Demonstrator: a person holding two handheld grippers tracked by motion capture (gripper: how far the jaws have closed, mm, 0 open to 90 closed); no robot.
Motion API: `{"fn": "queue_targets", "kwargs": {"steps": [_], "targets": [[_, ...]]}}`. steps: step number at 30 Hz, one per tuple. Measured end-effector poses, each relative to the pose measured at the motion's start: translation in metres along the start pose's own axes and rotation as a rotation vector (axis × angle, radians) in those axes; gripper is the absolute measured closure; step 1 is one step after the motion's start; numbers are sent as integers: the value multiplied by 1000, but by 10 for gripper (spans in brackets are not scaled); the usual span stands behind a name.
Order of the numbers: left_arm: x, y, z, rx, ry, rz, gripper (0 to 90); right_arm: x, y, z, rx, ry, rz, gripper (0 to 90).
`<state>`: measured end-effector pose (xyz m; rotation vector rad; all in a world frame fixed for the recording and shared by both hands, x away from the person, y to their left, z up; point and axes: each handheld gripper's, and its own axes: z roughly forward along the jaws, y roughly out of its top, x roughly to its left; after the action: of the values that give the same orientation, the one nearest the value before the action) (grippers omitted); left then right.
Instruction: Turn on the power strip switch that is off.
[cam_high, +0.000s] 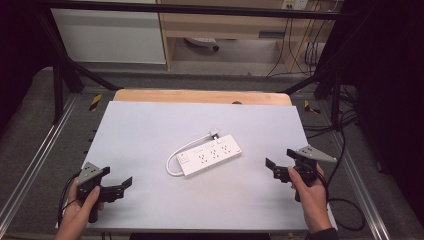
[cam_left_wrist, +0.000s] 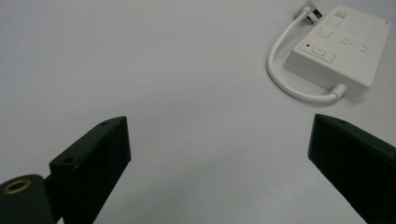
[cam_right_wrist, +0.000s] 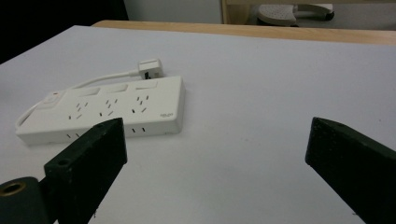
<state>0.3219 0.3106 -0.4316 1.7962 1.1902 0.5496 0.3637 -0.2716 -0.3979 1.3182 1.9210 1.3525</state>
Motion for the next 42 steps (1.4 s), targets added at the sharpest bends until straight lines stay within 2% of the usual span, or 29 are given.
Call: {"fn": "queue_targets", "kwargs": {"steps": [7,10,15,19,30,42], "targets": [[-1,0,1,6,-2,6,56,2,19,10,8,19,-22,30],[-1,0,2,7,-4,5,56,4,31,13,-4,25,-22,30],[-1,0,2,9,-3,4,56,7,50,21,-9,28,-54,29],[-1,0,2,12,-2,3,56,8,62,28,-19,35,-54,32],[-2,-1,3,23,-4,14,56,11,81,48,-36,9,-63,41],[-2,-1,3,27,-5,18,56,15,93,67,-38,-7,-66,62]]}}
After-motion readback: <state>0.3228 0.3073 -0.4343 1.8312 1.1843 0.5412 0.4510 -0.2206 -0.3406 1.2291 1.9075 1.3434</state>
